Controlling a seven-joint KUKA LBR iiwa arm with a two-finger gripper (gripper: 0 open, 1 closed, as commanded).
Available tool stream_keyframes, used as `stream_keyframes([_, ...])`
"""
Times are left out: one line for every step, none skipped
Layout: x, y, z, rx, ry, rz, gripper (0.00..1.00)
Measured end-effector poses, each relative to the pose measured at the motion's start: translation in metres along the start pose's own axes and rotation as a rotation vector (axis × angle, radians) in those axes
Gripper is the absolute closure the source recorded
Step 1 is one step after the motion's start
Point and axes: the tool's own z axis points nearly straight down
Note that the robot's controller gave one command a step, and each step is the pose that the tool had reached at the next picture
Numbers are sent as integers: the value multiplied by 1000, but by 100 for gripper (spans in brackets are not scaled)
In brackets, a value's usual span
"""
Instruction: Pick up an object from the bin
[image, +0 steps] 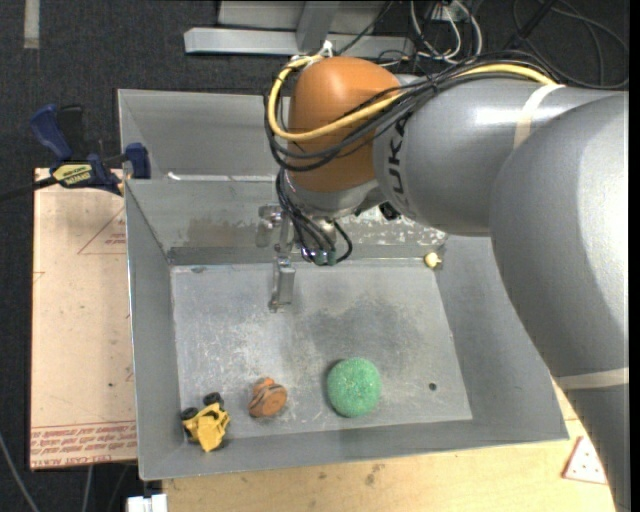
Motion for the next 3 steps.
stream_keyframes([-2, 0, -5, -1, -7, 2, 0])
stream_keyframes([34, -18, -22, 0, -5, -40, 0])
stream_keyframes([47, -58, -11, 0, -9, -106, 0])
